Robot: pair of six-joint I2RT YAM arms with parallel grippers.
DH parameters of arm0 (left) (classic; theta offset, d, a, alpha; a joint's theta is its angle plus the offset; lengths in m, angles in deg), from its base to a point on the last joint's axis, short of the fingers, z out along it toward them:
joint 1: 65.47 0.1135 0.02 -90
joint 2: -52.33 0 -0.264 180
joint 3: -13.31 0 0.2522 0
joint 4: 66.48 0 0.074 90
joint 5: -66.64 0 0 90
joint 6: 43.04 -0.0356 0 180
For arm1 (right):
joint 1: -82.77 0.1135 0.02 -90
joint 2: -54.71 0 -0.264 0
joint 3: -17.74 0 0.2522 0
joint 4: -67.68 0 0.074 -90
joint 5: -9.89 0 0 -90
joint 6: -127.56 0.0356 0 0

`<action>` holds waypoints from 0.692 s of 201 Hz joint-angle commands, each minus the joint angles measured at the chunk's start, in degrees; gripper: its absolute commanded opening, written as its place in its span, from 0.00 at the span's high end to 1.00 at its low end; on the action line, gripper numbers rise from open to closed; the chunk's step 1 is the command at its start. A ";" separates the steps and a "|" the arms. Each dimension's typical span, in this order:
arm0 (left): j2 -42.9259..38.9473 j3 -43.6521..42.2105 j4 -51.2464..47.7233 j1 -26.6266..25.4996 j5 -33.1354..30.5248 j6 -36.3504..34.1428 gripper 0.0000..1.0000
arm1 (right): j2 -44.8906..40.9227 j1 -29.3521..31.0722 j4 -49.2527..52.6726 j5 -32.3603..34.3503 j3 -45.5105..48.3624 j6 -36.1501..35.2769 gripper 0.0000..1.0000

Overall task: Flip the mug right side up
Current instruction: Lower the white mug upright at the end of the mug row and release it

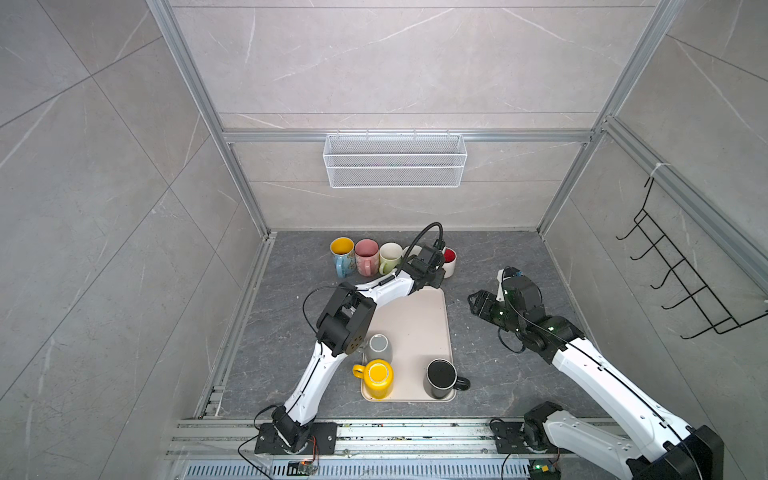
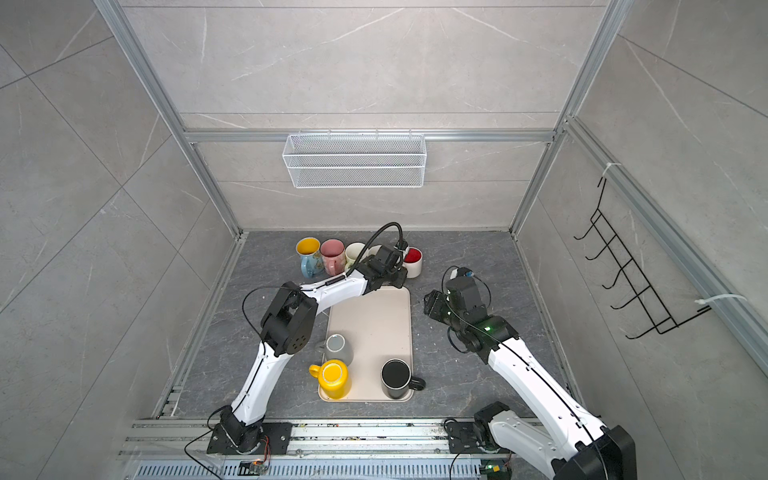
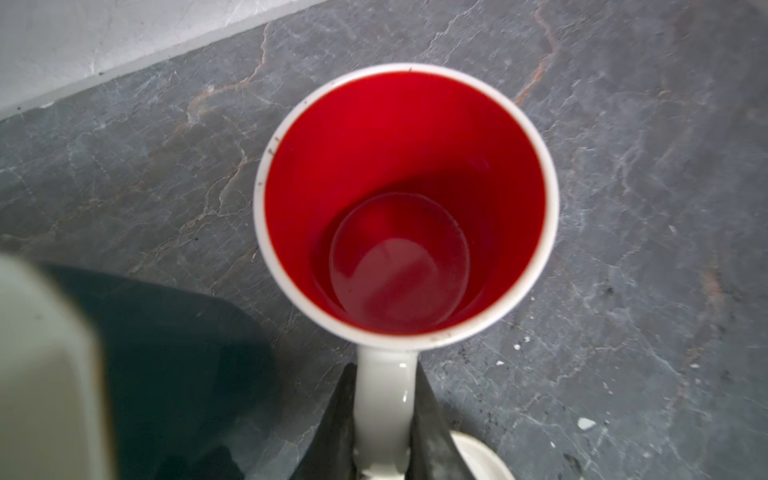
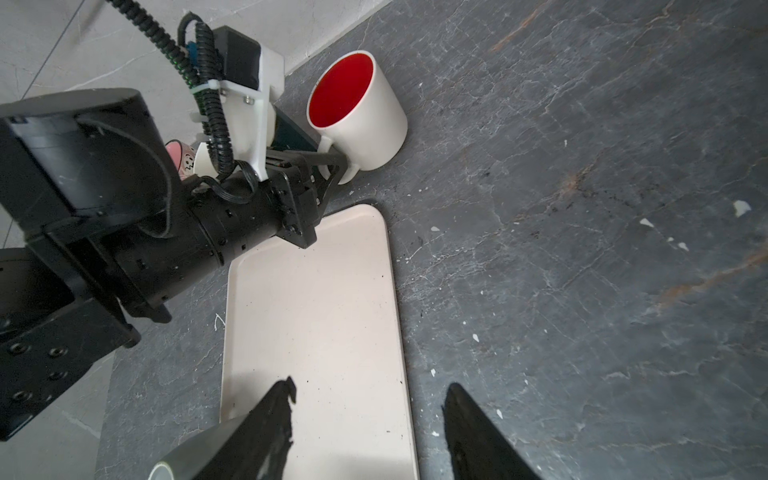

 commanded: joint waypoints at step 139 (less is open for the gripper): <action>-0.20 2.63 2.56 -0.17 -2.88 2.04 0.75 | -0.10 -0.52 0.38 -0.99 1.13 0.49 0.39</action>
